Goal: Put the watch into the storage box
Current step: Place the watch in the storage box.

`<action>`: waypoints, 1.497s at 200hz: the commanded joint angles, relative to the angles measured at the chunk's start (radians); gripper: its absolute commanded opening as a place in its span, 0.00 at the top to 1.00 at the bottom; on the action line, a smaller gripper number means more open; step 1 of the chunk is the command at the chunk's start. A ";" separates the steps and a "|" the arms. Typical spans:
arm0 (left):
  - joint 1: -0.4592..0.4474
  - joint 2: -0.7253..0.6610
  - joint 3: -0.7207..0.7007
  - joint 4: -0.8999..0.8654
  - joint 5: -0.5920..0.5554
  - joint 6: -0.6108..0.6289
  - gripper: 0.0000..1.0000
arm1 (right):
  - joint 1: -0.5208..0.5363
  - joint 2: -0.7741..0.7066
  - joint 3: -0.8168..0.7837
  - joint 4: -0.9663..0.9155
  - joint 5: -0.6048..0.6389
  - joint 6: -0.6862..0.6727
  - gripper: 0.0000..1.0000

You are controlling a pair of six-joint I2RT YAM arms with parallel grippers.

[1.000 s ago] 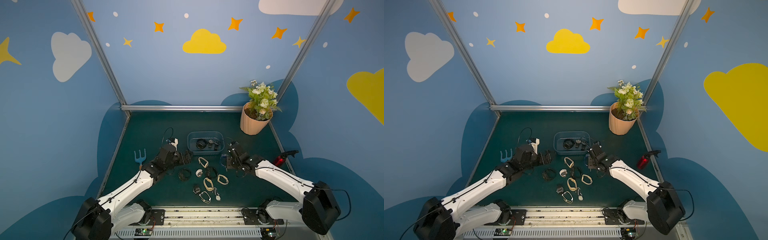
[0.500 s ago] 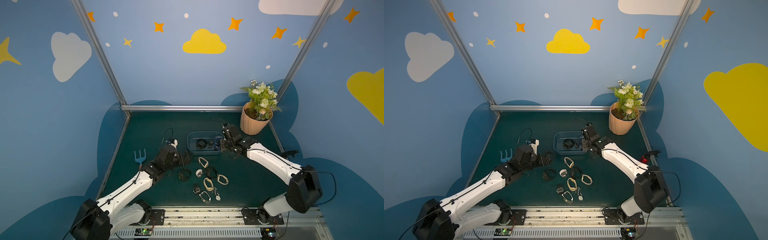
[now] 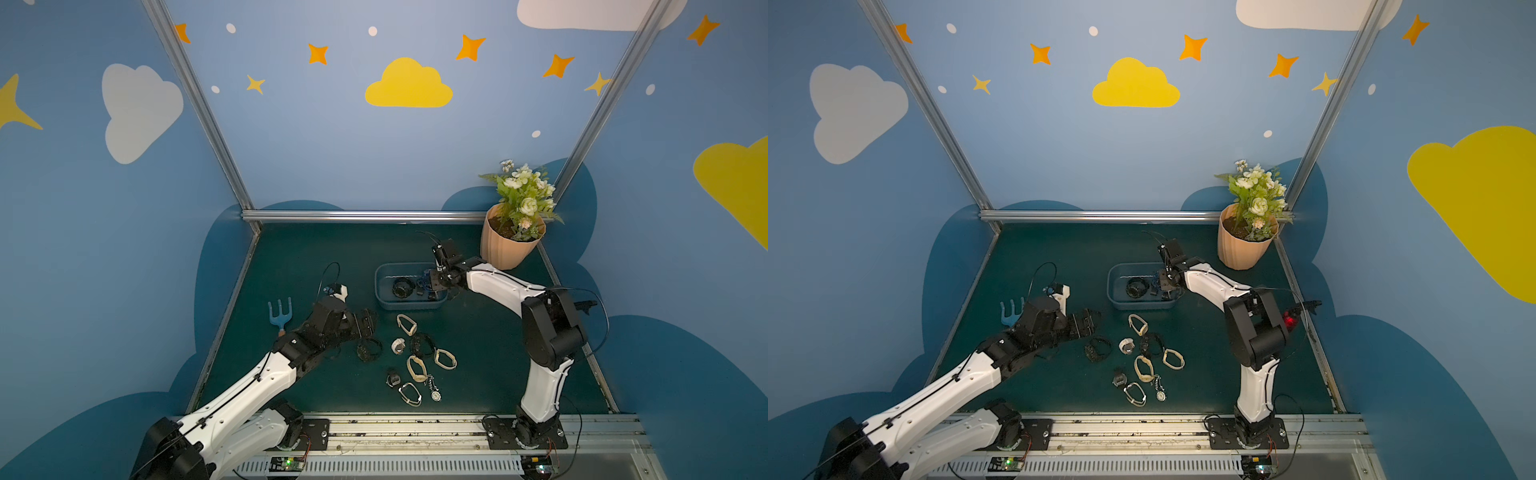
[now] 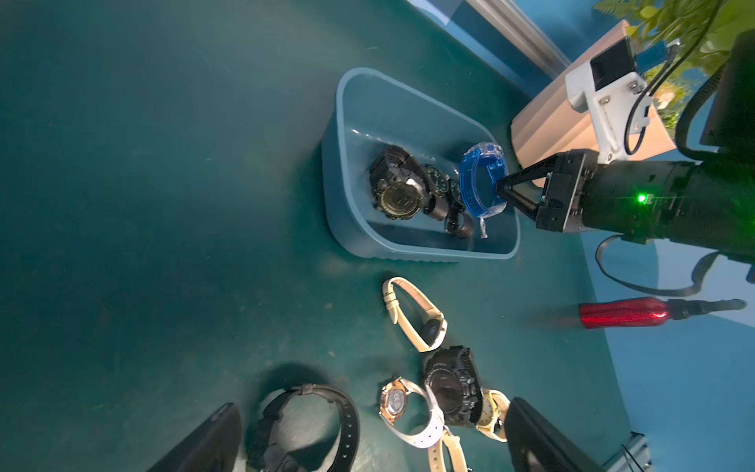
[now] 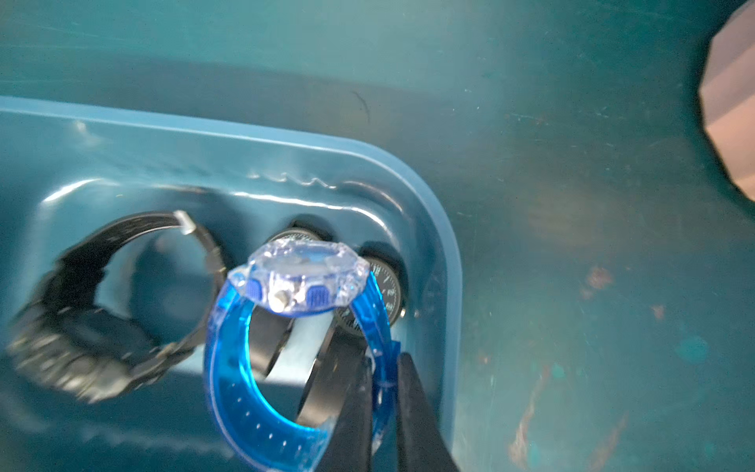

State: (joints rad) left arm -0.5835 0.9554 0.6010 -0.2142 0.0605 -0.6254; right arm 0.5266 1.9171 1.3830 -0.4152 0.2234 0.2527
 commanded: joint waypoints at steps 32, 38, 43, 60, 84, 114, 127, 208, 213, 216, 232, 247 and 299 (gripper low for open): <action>-0.003 -0.019 -0.008 -0.039 -0.031 0.001 0.00 | -0.008 0.066 0.070 0.001 -0.039 0.005 0.93; -0.004 -0.016 -0.007 -0.037 -0.034 0.004 0.00 | -0.008 0.067 0.069 0.006 -0.043 0.005 0.91; -0.004 -0.014 -0.009 -0.035 -0.038 0.008 0.00 | -0.008 0.067 0.068 0.011 -0.045 0.006 0.89; -0.004 0.000 -0.015 -0.028 -0.053 0.025 0.00 | -0.008 0.057 0.068 0.014 -0.049 0.014 0.78; -0.002 0.017 0.017 -0.061 -0.046 0.023 0.00 | -0.007 0.010 0.070 0.009 -0.068 0.027 0.55; -0.003 0.013 -0.003 -0.047 -0.060 0.031 0.00 | -0.007 -0.073 0.063 0.013 -0.097 0.032 0.45; -0.004 0.010 -0.007 -0.048 -0.067 0.030 0.00 | -0.007 -0.131 0.044 0.024 -0.117 0.040 0.43; -0.007 0.062 0.037 -0.051 -0.031 0.022 0.00 | 0.002 -0.533 -0.345 0.204 -0.274 0.097 0.20; -0.008 0.069 0.039 -0.047 -0.024 0.021 0.00 | 0.005 -0.557 -0.372 0.211 -0.281 0.097 0.19; -0.009 0.072 0.039 -0.043 -0.023 0.020 0.00 | 0.007 -0.568 -0.386 0.216 -0.283 0.096 0.19; -0.012 0.092 0.024 -0.017 -0.024 0.024 0.00 | 0.025 -0.633 -0.477 0.271 -0.289 0.101 0.17; -0.013 0.117 0.027 -0.012 -0.024 0.014 0.00 | 0.041 -0.678 -0.553 0.334 -0.318 0.113 0.15; -0.070 0.182 0.098 -0.120 -0.065 -0.013 0.03 | 0.117 -0.694 -0.616 0.381 -0.372 0.066 0.15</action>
State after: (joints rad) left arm -0.6186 1.1259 0.6525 -0.2584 0.0364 -0.6262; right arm 0.6159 1.2312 0.7830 -0.1043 -0.1047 0.3500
